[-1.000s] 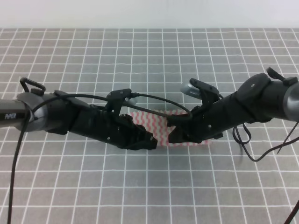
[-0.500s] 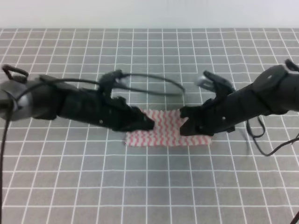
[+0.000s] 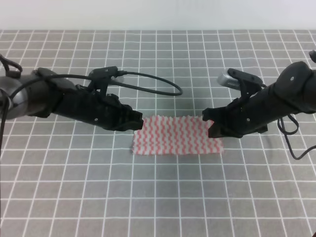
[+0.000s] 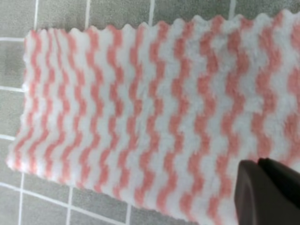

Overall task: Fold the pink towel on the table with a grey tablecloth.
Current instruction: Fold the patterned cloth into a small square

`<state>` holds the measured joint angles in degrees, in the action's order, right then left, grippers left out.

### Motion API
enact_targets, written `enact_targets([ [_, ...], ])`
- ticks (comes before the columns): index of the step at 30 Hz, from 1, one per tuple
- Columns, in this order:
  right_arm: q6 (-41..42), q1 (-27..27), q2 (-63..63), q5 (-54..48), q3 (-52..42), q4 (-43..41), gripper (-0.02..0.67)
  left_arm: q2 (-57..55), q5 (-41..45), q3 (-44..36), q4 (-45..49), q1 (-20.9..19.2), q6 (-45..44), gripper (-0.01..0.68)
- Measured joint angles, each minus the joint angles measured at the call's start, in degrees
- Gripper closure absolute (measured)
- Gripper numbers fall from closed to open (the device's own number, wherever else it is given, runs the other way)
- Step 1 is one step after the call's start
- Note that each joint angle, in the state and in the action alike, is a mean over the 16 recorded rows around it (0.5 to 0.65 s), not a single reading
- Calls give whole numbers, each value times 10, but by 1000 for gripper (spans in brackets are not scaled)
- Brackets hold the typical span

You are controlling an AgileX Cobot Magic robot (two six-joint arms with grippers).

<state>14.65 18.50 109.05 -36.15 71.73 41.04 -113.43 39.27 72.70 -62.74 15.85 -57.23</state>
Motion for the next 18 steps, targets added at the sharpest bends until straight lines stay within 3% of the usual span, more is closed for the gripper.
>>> enact_targets([
  [18, -13, 0, 1, 5, 8, -15, 664, -102, 66, 143, -37, 12, 13, 675],
])
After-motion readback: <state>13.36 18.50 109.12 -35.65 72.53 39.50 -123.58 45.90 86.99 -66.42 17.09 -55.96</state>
